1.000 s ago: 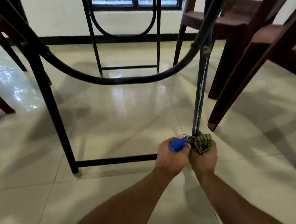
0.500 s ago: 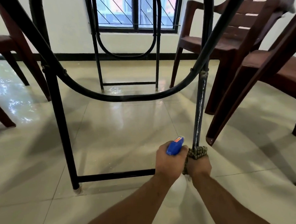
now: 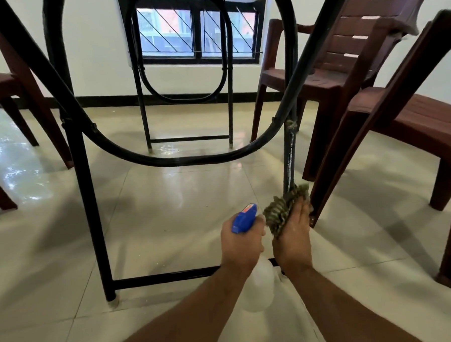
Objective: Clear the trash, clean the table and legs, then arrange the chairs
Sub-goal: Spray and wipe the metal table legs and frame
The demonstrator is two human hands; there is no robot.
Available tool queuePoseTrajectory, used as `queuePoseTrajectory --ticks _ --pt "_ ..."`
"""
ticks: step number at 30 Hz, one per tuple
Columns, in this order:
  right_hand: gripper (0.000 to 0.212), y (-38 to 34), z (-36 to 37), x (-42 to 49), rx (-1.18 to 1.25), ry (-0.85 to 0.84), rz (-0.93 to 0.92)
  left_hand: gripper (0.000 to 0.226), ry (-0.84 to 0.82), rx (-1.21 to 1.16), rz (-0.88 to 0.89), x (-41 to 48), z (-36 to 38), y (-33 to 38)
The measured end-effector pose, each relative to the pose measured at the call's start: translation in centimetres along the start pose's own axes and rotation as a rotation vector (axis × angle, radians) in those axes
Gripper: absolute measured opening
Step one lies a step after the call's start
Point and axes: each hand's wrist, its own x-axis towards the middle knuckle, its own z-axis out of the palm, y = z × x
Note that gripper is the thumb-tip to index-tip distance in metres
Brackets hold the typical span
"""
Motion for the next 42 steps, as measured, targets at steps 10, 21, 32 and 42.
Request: queuePoseTrajectory --ticks 10,21,32,42 --pt "0.073 2.6 -1.0 -0.2 0.221 -0.138 0.206 0.018 0.021 0.041 -0.01 -0.1 -0.4 -0.1" --pt "0.066 1.9 -6.0 2.8 -1.249 -0.563 -1.018 0.018 0.029 0.06 -0.078 0.1 -0.6 -1.4" --pt "0.072 -3.3 -9.1 6.1 -1.299 -0.374 -1.081 0.018 -0.046 0.095 -0.056 -0.1 -0.1 -0.9" --pt "0.086 -3.2 -12.8 8.9 -1.225 -0.246 -1.051 0.018 -0.16 -0.033 0.048 0.3 2.8 4.2"
